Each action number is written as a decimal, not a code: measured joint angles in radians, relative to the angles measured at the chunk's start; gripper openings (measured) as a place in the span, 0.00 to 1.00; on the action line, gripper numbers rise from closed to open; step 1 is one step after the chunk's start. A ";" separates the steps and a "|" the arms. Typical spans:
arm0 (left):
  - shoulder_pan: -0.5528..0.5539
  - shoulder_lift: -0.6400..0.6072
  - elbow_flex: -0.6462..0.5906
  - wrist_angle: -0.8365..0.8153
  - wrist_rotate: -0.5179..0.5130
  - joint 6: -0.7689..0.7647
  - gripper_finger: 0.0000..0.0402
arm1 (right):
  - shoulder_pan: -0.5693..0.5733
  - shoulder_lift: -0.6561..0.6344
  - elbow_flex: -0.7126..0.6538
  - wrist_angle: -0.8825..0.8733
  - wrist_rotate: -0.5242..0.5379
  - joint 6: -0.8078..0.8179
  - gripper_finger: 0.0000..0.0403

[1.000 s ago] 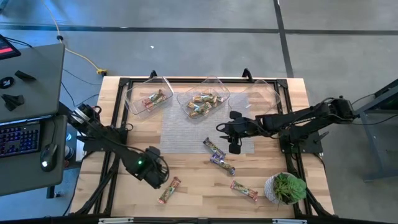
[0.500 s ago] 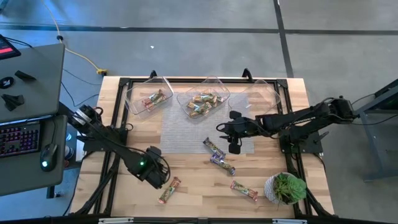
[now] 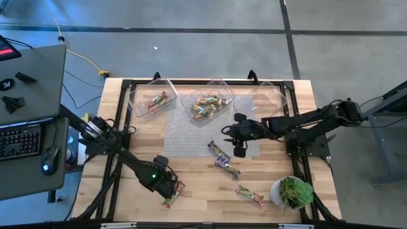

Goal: Pick and place Granola Bars by type
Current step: Put the blue granola bar into the right transparent bin

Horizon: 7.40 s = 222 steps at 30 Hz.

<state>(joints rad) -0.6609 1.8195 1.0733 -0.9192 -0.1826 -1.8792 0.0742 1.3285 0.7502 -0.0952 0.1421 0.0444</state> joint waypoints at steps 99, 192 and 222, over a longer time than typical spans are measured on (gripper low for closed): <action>0.878 0.489 0.709 1.151 0.110 1.718 0.22 | 0.084 -0.504 0.000 -0.359 0.445 0.140 0.28; 0.876 -0.116 1.025 -0.132 0.035 1.823 0.49 | 0.103 0.478 -0.018 0.415 0.109 0.235 0.27; 0.876 -0.116 1.025 -0.184 0.064 1.765 0.49 | 0.053 -0.256 -0.019 -0.189 0.609 -0.021 0.00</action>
<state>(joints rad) 0.2156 1.7039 2.0987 -1.1034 -0.1186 -0.1141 0.1275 1.0726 0.7307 -0.2843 0.7507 0.0237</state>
